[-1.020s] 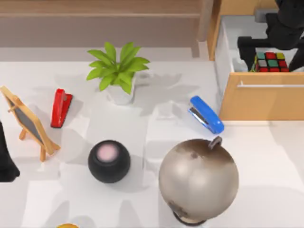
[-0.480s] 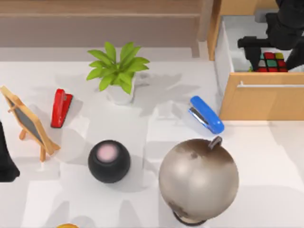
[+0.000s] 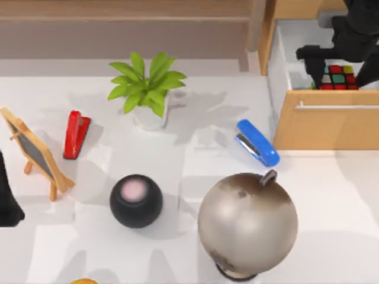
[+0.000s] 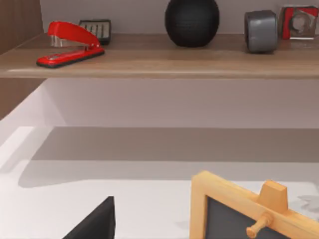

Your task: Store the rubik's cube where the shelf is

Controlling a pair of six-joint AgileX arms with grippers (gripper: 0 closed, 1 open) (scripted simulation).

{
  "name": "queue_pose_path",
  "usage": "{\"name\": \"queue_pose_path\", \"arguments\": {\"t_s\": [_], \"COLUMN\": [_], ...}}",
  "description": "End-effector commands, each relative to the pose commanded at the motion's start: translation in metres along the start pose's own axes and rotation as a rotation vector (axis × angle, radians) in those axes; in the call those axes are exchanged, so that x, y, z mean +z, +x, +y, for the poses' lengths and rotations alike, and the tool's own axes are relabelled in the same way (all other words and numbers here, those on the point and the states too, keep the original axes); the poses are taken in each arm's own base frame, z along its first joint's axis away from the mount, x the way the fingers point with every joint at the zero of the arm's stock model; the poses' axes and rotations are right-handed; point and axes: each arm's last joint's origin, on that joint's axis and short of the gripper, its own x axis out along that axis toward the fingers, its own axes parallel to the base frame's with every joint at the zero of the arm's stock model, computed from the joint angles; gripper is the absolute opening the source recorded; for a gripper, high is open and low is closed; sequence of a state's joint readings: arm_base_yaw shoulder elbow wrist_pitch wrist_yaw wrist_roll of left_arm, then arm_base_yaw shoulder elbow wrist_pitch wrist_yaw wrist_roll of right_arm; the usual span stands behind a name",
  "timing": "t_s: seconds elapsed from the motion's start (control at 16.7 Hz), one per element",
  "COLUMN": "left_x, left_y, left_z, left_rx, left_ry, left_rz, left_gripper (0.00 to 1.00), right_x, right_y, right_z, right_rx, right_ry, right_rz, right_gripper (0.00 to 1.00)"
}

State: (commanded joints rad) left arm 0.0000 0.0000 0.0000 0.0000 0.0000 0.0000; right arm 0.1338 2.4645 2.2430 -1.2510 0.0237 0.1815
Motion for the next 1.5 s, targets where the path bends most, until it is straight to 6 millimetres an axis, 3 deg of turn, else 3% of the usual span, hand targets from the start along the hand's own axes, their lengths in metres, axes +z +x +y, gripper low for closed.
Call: {"name": "queue_pose_path", "arguments": {"t_s": [0.3, 0.66, 1.08, 1.5], "left_x": [0.0, 0.0, 0.0, 0.0], "left_y": [0.0, 0.0, 0.0, 0.0], "left_z": [0.0, 0.0, 0.0, 0.0], "left_rx": [0.0, 0.0, 0.0, 0.0], "left_ry": [0.0, 0.0, 0.0, 0.0], "left_rz": [0.0, 0.0, 0.0, 0.0], "left_gripper": [1.0, 1.0, 1.0, 1.0], "right_x": [-0.003, -0.014, 0.002, -0.003], "right_y": [-0.003, -0.03, -0.03, -0.037], "right_z": [0.002, 0.001, 0.002, 0.004], "right_rx": [-0.015, -0.035, 0.001, -0.011], "right_ry": [-0.002, 0.039, -0.001, -0.005], "right_rz": [0.008, 0.062, 0.0, 0.002], "right_gripper": [0.0, 0.0, 0.0, 0.0]}}
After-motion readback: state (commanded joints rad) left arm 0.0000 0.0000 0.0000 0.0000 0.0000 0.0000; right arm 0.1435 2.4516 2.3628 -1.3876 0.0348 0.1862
